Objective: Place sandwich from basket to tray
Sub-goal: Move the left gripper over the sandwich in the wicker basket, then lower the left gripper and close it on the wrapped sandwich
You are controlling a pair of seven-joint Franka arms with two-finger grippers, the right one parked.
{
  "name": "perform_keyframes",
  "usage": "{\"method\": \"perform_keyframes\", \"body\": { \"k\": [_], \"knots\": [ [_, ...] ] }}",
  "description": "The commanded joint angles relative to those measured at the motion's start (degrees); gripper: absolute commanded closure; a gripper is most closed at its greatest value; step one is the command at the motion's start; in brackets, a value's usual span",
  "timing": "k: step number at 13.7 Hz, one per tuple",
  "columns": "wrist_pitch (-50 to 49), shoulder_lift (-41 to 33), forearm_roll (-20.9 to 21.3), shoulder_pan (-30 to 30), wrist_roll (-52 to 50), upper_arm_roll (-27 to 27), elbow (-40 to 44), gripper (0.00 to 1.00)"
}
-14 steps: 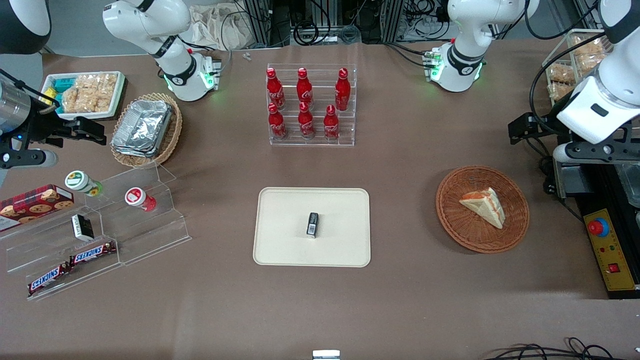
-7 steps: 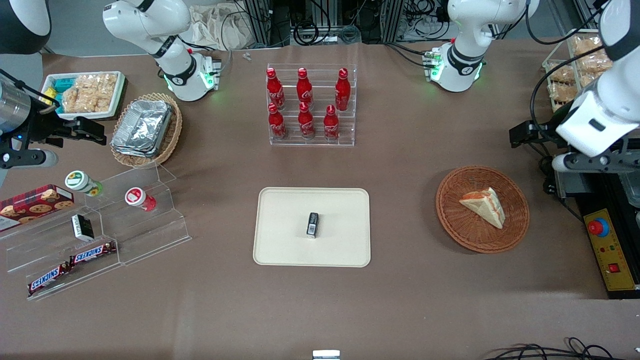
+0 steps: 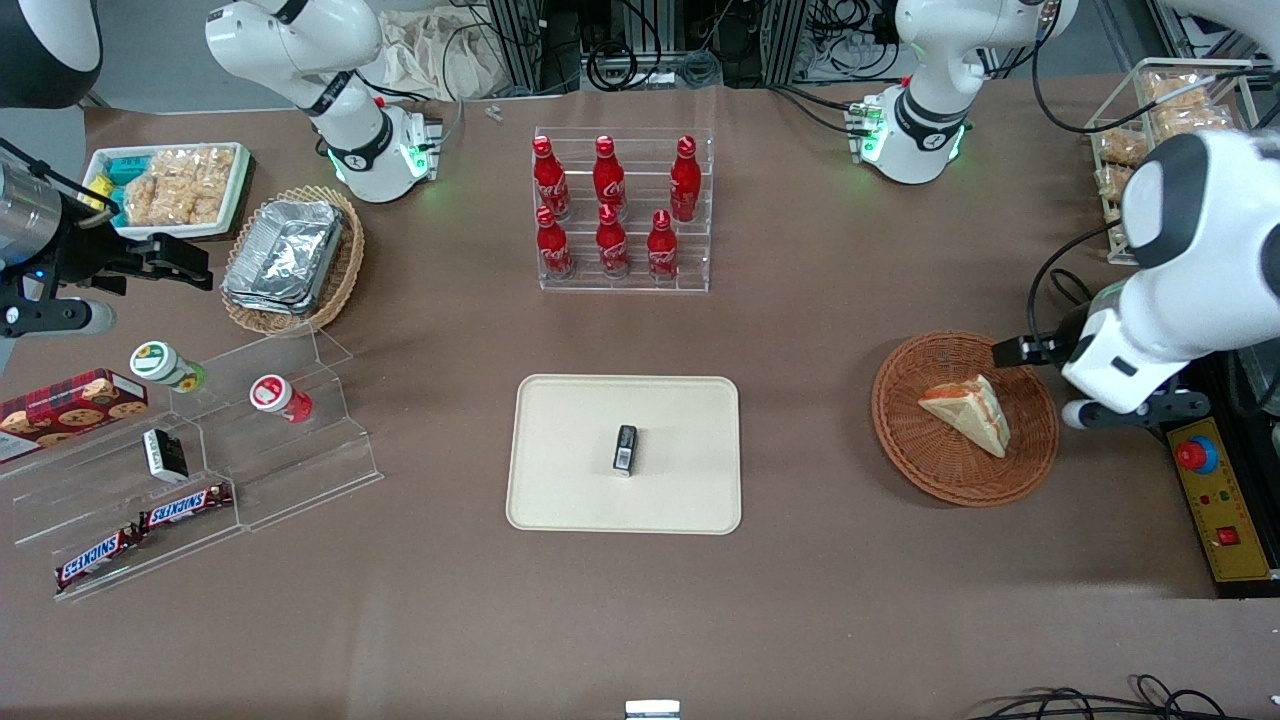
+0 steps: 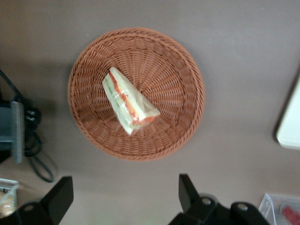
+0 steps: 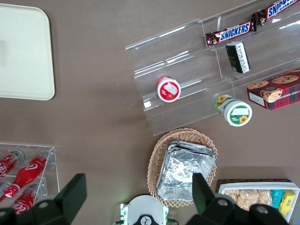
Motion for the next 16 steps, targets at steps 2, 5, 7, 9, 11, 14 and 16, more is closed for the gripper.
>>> {"method": "perform_keyframes", "body": {
  "k": [2,5,7,9,11,14,16],
  "knots": [
    [14.2,-1.6,1.2,0.0,-11.1,-0.3,-12.7,0.0],
    [25.9,-0.8,1.2,0.1,-17.0,0.6,-20.0,0.0],
    [32.8,0.5,1.2,0.3,-20.6,1.5,-23.2,0.0],
    [37.8,3.4,1.2,0.4,-24.6,1.6,-24.1,0.0],
    [40.6,6.4,1.2,0.4,-28.0,1.6,-24.1,0.0],
    [43.5,9.1,1.1,0.4,-31.1,1.9,-24.0,0.29],
    [43.8,10.4,1.1,0.3,-31.1,3.3,-23.7,0.64]
  ]
}}
